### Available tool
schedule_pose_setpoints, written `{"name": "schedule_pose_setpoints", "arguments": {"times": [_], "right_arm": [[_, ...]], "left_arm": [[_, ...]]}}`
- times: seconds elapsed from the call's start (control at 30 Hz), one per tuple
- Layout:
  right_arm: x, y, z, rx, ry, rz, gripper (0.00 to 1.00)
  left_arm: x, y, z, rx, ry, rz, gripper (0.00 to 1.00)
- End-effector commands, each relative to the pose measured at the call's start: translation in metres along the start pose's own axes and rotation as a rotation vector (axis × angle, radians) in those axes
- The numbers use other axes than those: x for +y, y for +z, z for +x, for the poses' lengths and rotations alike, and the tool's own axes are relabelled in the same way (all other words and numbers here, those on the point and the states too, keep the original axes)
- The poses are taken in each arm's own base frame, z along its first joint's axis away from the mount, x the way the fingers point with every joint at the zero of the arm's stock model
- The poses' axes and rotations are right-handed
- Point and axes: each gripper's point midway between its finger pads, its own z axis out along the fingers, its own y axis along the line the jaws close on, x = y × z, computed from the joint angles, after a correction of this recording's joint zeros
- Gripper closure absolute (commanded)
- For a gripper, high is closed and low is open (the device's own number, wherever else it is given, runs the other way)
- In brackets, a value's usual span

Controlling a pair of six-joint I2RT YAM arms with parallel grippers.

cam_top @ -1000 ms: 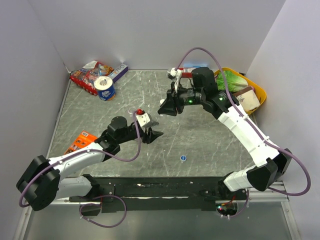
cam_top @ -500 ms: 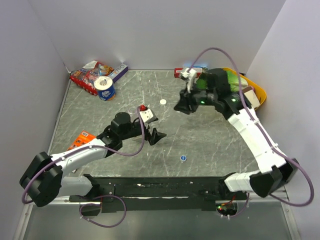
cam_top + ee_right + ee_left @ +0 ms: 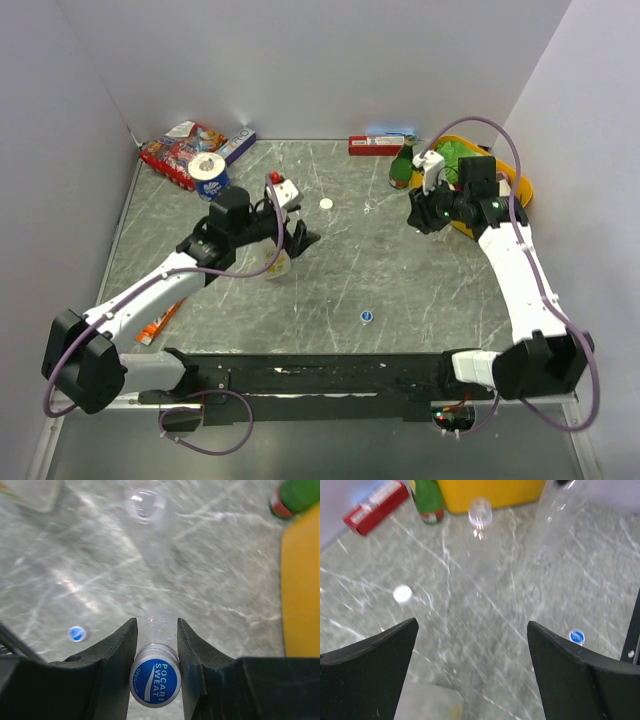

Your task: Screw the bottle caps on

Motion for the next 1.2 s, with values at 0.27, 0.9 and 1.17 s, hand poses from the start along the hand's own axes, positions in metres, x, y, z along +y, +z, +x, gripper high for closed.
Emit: {"name": "schedule_pose_setpoints", "arguments": {"times": [0.27,0.9,1.17], "right_arm": [[-0.072,0.038,-0.012,-0.057,-0.053,0.096,0.99],[-0.099,0.067,0.019,0.035,0.061,0.130,0.51],[-0.103,0.064,0.009,0.012,0.057,0.143,0.29]], "left_arm": [[0.001,0.011,-0.028,-0.012,-0.013,0.063,0.04],[0.001,0.011,-0.031,-0.005,-0.024,0.062,0.04],[0.000,0.013,-0.024,0.005,-0.036,0.068,0.04]]}}
